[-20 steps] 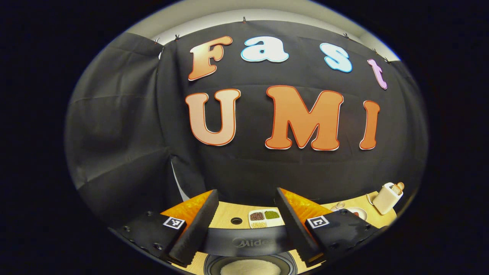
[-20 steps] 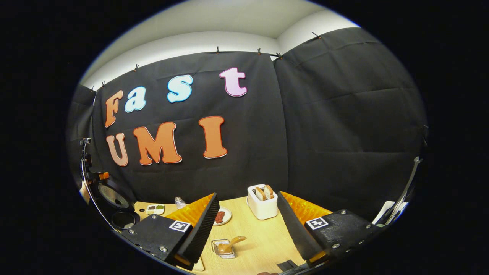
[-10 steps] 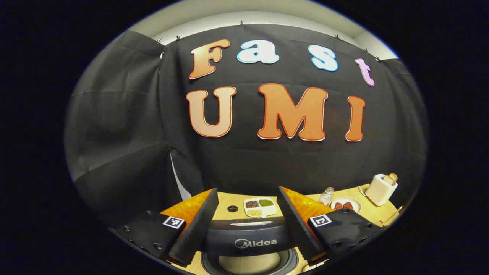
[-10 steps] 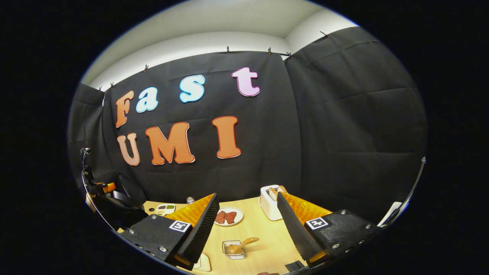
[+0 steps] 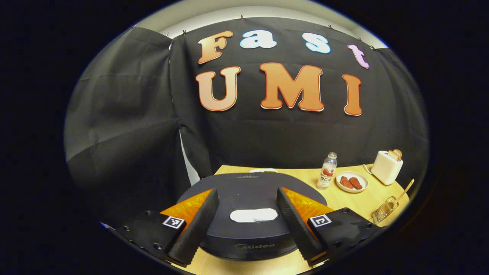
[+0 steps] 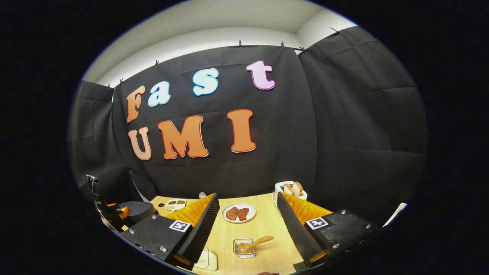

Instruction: Close the left gripper, press the button to open the rice cooker; take a wooden spoon from the chopstick holder with the right hand, scoop a spoonful of rice and pour it into the rice cooker, then put the wooden spoon back into the chopstick holder.

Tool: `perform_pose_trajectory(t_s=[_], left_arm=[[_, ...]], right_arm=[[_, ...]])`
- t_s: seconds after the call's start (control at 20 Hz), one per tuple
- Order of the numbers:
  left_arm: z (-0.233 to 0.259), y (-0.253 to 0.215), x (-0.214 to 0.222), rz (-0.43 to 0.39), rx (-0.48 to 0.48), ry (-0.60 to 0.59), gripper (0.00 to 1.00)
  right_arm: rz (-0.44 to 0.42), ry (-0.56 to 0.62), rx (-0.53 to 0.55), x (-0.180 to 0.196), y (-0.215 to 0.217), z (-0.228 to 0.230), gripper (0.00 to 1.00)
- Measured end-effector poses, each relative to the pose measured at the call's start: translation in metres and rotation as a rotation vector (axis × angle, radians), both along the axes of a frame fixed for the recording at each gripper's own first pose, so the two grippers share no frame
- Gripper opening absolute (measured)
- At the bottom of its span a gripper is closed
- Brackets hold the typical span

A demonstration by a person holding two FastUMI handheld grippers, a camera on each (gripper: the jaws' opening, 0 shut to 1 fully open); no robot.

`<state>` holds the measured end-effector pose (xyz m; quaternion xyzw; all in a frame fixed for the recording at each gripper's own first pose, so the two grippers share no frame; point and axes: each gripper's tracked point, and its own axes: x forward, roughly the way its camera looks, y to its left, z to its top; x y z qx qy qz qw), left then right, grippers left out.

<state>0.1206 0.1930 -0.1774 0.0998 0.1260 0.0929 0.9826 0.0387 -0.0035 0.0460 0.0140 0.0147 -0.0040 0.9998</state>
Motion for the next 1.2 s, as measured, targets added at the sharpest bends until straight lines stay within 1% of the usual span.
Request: perform_pose_trajectory(t_s=[0.05,0.1,0.15,0.2,0.25,0.3,0.35,0.4,0.45,0.5,0.55,0.65,0.7,0.75,0.85,0.9,0.95,1.0,1.05,1.1,1.15,1.2], left_arm=[[-0.002,0.001,-0.003,-0.002,0.013,-0.030,0.96],[-0.004,0.002,-0.003,0.000,0.021,-0.047,1.00],[-0.009,0.003,-0.004,0.006,0.022,-0.050,0.95],[-0.014,0.003,-0.005,0.008,0.027,-0.052,1.00],[-0.019,0.003,-0.005,0.007,0.031,-0.052,0.95],[-0.026,0.004,-0.009,0.006,0.030,-0.049,1.00],[-0.034,0.006,-0.011,0.010,0.023,-0.044,1.00],[-0.027,0.005,-0.009,-0.008,0.032,-0.107,1.00],[-0.028,0.004,-0.011,-0.020,0.043,-0.114,0.96],[-0.031,0.005,-0.011,-0.023,0.032,-0.131,0.95],[-0.041,0.008,-0.011,-0.013,0.018,-0.103,0.95],[-0.040,0.006,-0.011,-0.012,0.037,-0.107,0.98],[-0.039,0.006,-0.013,-0.013,0.038,-0.113,0.97],[-0.037,0.006,-0.010,-0.016,0.041,-0.113,1.00],[-0.033,0.005,-0.010,-0.012,0.050,-0.064,1.00],[-0.033,0.004,-0.010,0.002,0.034,-0.019,0.95],[-0.030,0.003,-0.012,0.007,0.020,0.021,0.95],[-0.019,-0.001,-0.012,0.005,0.009,0.026,1.00],[-0.002,-0.006,-0.011,0.005,0.015,0.016,1.00],[0.021,-0.010,-0.014,0.001,0.028,0.000,0.94],[0.044,-0.014,-0.015,0.002,0.041,-0.017,1.00],[0.067,-0.018,-0.019,0.003,0.055,-0.038,0.98]], right_arm=[[-0.002,0.006,-0.001,0.000,-0.001,-0.001,0.94],[-0.005,0.009,-0.003,0.000,-0.003,-0.001,0.94],[-0.010,0.012,-0.006,0.000,-0.005,-0.003,0.94],[-0.014,0.015,-0.009,-0.001,-0.007,-0.004,0.94],[-0.019,0.019,-0.010,-0.001,-0.008,-0.006,0.94],[-0.020,0.023,-0.007,-0.001,-0.009,-0.007,0.94],[-0.020,0.025,-0.003,0.000,-0.009,-0.008,0.94],[-0.021,0.028,0.001,0.000,-0.010,-0.009,0.94],[-0.022,0.033,0.004,0.000,-0.011,-0.012,0.94],[-0.022,0.039,0.006,0.000,-0.011,-0.014,0.94],[-0.025,0.048,0.008,-0.001,-0.012,-0.017,0.94],[-0.030,0.051,0.008,-0.003,-0.015,-0.020,0.94],[-0.032,0.052,0.004,-0.003,-0.015,-0.021,0.94],[-0.034,0.052,-0.001,-0.004,-0.017,-0.021,0.94],[-0.042,0.048,-0.005,-0.005,-0.020,-0.020,0.94],[-0.042,0.043,-0.003,-0.007,-0.021,-0.018,0.94],[-0.041,0.037,0.000,-0.007,-0.021,-0.015,0.94],[-0.040,0.030,0.000,-0.007,-0.021,-0.014,0.94],[-0.038,0.025,-0.002,-0.008,-0.021,-0.012,0.94],[-0.035,0.020,-0.004,-0.008,-0.020,-0.011,0.94],[-0.032,0.016,-0.008,-0.008,-0.020,-0.010,0.94],[-0.031,0.012,-0.014,-0.008,-0.020,-0.009,0.94]])
